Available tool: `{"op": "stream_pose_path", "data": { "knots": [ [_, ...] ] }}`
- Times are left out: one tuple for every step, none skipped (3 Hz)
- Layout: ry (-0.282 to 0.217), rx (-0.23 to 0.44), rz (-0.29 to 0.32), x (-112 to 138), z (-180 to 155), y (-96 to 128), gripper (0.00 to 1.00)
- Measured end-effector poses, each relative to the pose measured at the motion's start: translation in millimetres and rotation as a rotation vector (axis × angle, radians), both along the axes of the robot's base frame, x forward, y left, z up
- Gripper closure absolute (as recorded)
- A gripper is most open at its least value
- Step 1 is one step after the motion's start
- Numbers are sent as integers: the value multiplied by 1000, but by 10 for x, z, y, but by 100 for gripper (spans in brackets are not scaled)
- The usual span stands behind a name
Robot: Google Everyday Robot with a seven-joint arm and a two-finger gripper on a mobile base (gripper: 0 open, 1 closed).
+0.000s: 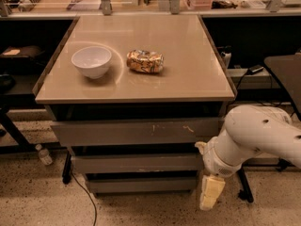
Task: Open bottom drawer
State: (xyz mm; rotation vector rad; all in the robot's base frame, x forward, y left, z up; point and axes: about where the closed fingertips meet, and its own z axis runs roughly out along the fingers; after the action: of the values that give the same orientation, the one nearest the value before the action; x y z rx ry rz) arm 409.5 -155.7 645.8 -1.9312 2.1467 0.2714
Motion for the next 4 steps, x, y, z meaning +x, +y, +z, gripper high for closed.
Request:
{"op": "stream_pose_path", "data": {
  "knots": [
    [3, 33, -9, -41, -26, 14, 0],
    [21, 108, -49, -150, -410, 53, 0],
    [-11, 201, -81, -16, -1017, 97, 0],
    [-58, 243, -67, 150, -1737, 196, 0]
  ]
}}
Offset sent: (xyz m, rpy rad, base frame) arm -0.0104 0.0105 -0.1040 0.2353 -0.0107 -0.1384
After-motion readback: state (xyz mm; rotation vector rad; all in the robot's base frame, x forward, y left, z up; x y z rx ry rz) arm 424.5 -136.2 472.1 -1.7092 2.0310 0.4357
